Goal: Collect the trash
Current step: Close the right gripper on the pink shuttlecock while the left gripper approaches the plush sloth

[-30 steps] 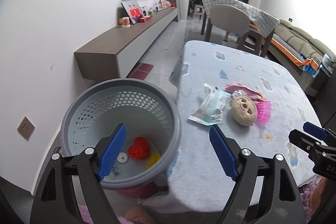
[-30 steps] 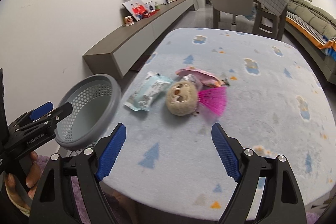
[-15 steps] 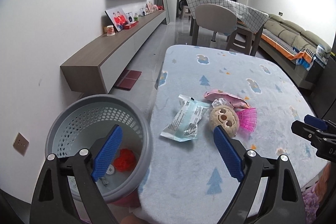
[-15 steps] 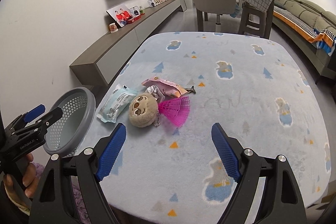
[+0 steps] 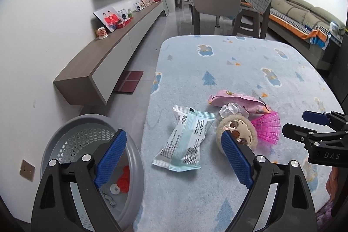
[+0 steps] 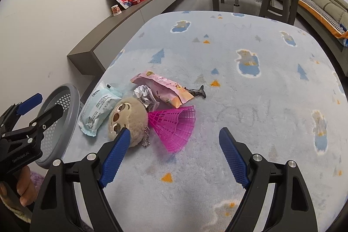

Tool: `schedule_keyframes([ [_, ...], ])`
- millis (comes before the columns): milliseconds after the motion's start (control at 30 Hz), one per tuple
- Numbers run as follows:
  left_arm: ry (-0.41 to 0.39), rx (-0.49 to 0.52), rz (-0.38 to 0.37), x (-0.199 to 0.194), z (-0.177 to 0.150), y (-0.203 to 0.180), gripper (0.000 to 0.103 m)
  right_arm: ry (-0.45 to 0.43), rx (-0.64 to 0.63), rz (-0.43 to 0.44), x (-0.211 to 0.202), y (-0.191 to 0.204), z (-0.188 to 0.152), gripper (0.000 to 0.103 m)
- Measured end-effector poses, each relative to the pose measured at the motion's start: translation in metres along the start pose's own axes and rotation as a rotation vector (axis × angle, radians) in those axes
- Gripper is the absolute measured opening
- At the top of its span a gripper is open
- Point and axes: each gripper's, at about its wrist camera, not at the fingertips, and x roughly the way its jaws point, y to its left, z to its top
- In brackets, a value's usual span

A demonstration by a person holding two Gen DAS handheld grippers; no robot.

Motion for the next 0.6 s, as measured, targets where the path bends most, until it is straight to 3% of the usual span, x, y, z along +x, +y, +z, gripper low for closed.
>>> schedule_keyframes([
  [233, 0.056, -0.018, -0.013, 0.028, -0.010, 0.001, 0.089, 0.015, -0.016, -0.013, 0.016, -0.005, -0.002, 0.080],
  [600, 0.081, -0.026, 0.001, 0.042, -0.017, 0.004, 0.089, 0.013, -0.017, -0.036, 0.018, -0.009, -0.007, 0.080],
])
